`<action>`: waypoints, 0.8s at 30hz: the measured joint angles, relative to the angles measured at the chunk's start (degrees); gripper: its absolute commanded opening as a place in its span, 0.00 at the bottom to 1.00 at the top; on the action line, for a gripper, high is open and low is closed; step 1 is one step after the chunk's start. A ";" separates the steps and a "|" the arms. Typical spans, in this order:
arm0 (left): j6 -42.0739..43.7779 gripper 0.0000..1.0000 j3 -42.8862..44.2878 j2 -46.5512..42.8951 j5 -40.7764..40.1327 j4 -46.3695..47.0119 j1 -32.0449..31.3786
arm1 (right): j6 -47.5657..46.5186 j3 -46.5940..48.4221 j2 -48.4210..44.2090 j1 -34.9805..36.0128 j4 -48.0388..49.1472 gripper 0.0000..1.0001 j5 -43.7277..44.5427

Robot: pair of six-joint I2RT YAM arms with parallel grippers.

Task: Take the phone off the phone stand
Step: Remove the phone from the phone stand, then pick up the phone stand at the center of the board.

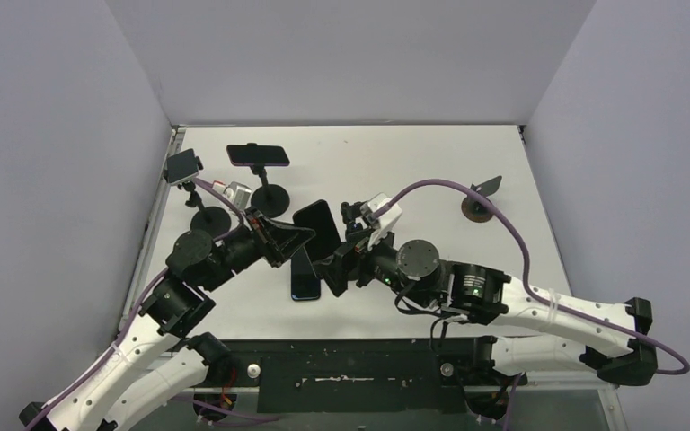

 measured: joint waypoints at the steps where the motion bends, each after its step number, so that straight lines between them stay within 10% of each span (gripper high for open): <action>1: 0.02 0.00 -0.15 -0.42 -0.44 -0.52 0.00 | 0.02 0.13 -0.96 0.02 -0.39 0.99 0.04; 13: 1.09 0.00 -4.07 -8.74 -4.26 -12.66 0.00 | 2.60 4.70 -8.22 -6.27 -6.56 0.60 12.11; 24: 1.07 0.00 -9.44 -13.81 -4.48 -17.35 0.00 | 7.39 -5.79 -6.88 -34.21 -2.27 0.61 -10.05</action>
